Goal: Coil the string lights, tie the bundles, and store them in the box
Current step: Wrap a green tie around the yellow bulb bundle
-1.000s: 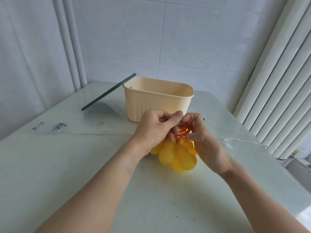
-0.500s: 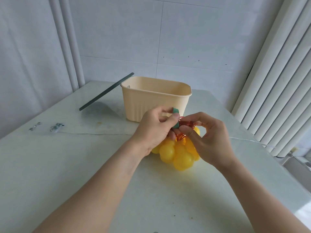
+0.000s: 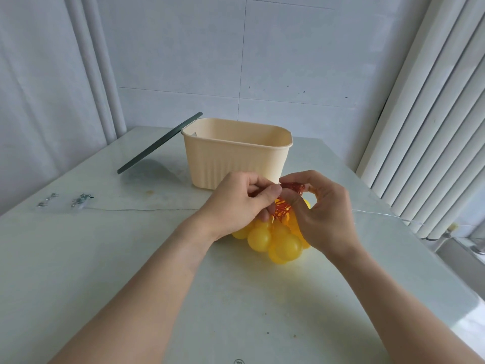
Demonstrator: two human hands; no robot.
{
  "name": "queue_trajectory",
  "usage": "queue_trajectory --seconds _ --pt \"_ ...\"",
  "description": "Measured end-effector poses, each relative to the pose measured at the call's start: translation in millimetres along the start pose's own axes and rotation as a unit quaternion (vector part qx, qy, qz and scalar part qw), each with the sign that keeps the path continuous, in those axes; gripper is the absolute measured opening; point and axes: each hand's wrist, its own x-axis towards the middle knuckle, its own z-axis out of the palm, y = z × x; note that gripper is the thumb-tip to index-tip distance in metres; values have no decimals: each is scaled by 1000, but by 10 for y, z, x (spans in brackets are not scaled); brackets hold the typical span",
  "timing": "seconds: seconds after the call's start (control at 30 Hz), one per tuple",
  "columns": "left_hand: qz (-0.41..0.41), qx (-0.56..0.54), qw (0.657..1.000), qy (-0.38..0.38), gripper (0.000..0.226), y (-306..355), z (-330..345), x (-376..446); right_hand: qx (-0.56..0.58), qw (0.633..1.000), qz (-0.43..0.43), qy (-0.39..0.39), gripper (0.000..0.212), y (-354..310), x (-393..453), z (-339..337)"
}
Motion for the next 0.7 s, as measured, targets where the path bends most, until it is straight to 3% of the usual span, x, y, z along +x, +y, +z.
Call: queue_trajectory --seconds 0.1,0.27,0.5,0.7 --pt "3 50 999 -12 17 12 -10 -8 1 1000 -16 -18 30 23 5 -19" --pt "-2 122 992 -19 33 16 3 -30 -9 995 -25 -98 26 43 65 -60" --pt "-29 137 989 -42 37 19 21 -29 -7 989 -33 -142 27 99 104 -178" --pt "-56 68 994 -60 40 31 19 -43 -16 989 -16 -149 30 122 113 -217"
